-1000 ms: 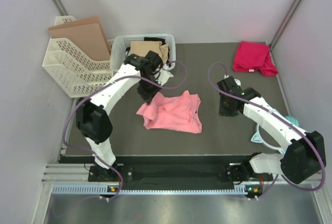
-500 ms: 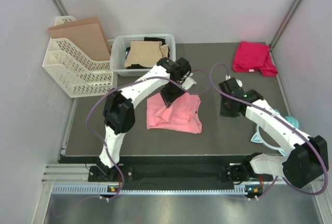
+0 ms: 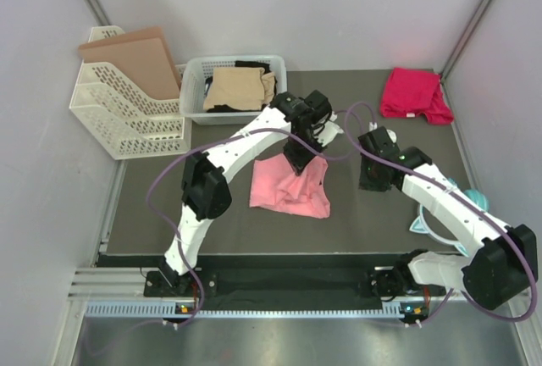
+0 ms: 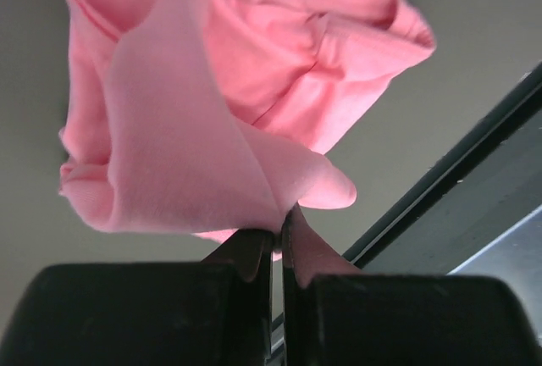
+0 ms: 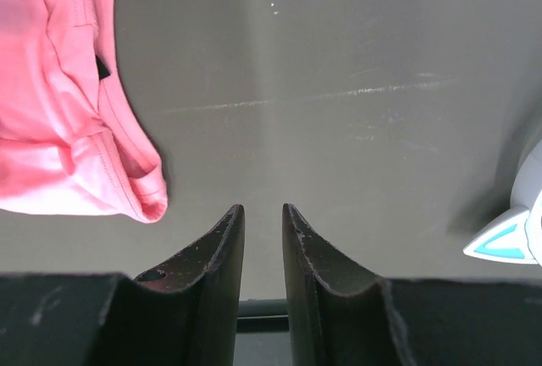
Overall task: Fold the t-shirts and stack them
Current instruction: Fold the long partially folded tshirt into a neat square, then smooth out wrinkles on the folded tshirt
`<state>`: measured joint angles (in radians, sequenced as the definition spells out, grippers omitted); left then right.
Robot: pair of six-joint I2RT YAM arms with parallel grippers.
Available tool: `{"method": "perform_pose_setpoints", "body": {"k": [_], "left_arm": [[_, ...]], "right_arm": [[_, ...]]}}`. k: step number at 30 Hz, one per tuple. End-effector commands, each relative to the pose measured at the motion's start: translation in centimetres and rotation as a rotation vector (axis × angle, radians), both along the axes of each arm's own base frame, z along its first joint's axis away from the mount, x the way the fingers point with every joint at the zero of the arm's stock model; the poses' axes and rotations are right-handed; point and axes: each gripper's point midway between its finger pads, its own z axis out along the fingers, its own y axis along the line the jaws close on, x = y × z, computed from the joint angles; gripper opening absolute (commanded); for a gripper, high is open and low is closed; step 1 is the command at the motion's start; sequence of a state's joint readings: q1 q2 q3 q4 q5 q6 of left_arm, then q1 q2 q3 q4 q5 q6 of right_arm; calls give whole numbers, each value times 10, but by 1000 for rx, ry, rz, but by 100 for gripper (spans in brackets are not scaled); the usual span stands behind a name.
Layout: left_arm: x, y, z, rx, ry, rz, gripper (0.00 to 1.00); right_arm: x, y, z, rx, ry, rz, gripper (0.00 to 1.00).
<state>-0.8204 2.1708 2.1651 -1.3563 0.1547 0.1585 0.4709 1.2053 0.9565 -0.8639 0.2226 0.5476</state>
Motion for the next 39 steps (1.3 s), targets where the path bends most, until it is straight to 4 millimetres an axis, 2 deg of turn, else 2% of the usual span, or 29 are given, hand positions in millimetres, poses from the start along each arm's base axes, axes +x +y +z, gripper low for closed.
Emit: {"method": "perform_pose_setpoints", "body": {"k": [1, 3, 5, 6, 8, 9, 11, 13, 15, 17, 18, 19, 21, 22, 23, 24, 26, 28, 32, 34, 39], "left_arm": [[-25, -19, -1, -58, 149, -27, 0], [-30, -25, -9, -68, 192, -40, 0], [-34, -29, -24, -58, 246, -46, 9], [-39, -31, -34, -53, 288, -51, 31], [-50, -36, -36, -83, 364, -71, 71], [-55, -37, -40, -84, 396, -72, 99], [-62, -39, -38, -102, 434, -89, 99], [-69, -42, -23, -153, 476, -94, 99], [-69, -42, 4, -221, 460, -103, 99], [-46, -31, 29, -287, 405, -59, 99], [-37, -22, 50, -333, 362, -41, 99], [-11, -1, 58, -364, 330, 32, 99], [5, 26, 73, -403, 308, 95, 99], [19, 48, 75, -431, 312, 158, 99], [16, 63, 62, -414, 359, 188, 99], [17, 79, 64, -427, 353, 221, 99], [4, 94, 45, -407, 361, 224, 99], [-2, 101, 33, -397, 338, 223, 99], [-11, 101, 6, -418, 327, 216, 99], [-8, 98, -1, -431, 339, 211, 99], [0, 79, -7, -467, 361, 177, 99]], "right_arm": [[-3, 2, 7, 20, -23, -14, 25], [-5, 1, 8, 25, -25, -19, 25], [-7, 0, 8, 27, -21, -26, 25], [-8, 0, 10, 32, -23, -29, 26], [-9, 0, 12, 32, -24, -31, 26], [-9, 0, 13, 33, -28, -35, 26], [-8, -1, 15, 32, -31, -40, 26], [-7, 0, 15, 31, -34, -44, 26], [-6, 0, 14, 32, -36, -51, 27], [-5, -1, 13, 31, -38, -60, 29], [-5, 0, 11, 31, -38, -60, 30], [-4, 0, 9, 30, -35, -61, 31], [2, 5, 1, 32, -25, -48, 32], [4, 10, -3, 42, -8, -40, 32], [9, 17, -13, 46, 19, -22, 33], [14, 24, -14, 61, 29, -5, 33], [20, 45, -27, 111, 87, 44, 32], [21, 65, -30, 173, 118, 92, 31], [20, 96, -46, 245, 177, 153, 31], [15, 107, -51, 280, 205, 178, 31], [19, 134, -51, 397, 221, 218, 31]]}}
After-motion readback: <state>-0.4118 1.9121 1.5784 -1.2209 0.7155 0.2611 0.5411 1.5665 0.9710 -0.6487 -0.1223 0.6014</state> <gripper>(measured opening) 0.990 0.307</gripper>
